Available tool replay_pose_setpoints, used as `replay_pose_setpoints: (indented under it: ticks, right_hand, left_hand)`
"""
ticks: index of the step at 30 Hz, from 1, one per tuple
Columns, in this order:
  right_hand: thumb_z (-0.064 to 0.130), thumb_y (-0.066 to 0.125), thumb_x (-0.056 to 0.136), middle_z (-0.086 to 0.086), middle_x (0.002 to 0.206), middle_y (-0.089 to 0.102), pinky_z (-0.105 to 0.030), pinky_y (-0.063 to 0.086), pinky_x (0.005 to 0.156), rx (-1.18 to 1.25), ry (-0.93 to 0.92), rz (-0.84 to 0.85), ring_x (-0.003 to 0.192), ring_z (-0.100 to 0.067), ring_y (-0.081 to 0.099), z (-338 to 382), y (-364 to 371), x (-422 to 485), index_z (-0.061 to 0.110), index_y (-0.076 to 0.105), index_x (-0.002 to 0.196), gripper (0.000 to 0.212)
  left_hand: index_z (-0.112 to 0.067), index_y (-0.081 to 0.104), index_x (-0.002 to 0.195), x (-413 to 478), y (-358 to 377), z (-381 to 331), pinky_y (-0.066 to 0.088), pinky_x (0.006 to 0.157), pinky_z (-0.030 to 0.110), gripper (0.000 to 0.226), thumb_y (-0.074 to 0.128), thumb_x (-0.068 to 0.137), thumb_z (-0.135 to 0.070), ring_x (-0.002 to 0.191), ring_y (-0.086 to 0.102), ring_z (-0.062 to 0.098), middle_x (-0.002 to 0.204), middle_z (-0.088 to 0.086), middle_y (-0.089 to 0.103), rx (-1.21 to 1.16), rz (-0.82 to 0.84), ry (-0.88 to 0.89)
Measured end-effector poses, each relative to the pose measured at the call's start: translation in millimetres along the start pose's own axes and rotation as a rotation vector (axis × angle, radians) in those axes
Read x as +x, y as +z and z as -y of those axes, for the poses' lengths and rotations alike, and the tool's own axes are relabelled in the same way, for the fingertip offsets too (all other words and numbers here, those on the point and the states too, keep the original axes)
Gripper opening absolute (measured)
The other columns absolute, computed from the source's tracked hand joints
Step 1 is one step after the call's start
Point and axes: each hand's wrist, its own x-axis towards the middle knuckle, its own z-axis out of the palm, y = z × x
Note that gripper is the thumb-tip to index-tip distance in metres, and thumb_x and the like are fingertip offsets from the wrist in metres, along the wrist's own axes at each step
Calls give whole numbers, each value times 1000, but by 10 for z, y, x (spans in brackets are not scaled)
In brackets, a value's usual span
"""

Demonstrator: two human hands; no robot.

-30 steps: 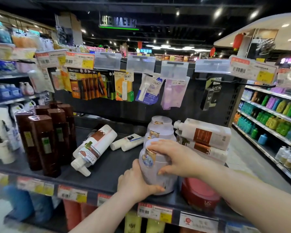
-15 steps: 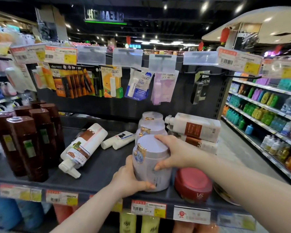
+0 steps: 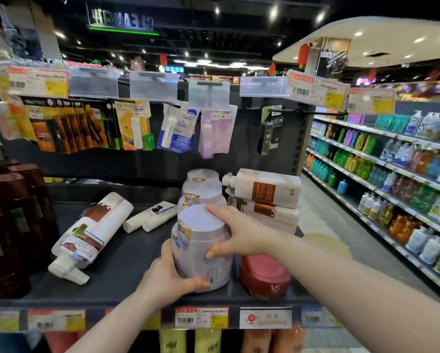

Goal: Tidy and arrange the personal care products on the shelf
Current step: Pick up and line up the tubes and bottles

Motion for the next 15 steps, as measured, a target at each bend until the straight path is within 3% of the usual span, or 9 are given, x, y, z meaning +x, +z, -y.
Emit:
replay_pose_setpoints:
  ticks: [9,13,15]
  right_hand:
    - [43,75,73,-1,153,20,-29,27,110,12,16,-6,138,-18,27,13,40,-49,28,10,149,101]
    - [45,74,73,2,155,16,-27,27,109,-3,16,17,138,-15,25,5,13,-53,29,9,149,101]
    - [49,73,72,2,157,4,-26,26,109,-46,21,35,140,-16,21,24,-24,-65,31,7,149,103]
  left_hand:
    - [-42,5,138,-51,8,-28,44,74,22,129,74,32,-67,96,54,7,109,-16,55,-44,8,4]
    - [-36,-7,144,-81,-2,-123,44,97,28,142,79,34,-61,118,47,6,132,-15,46,-84,34,7]
    - [-28,-20,144,-94,-13,-170,37,106,32,152,79,33,-61,131,36,9,146,-11,32,-62,31,-18]
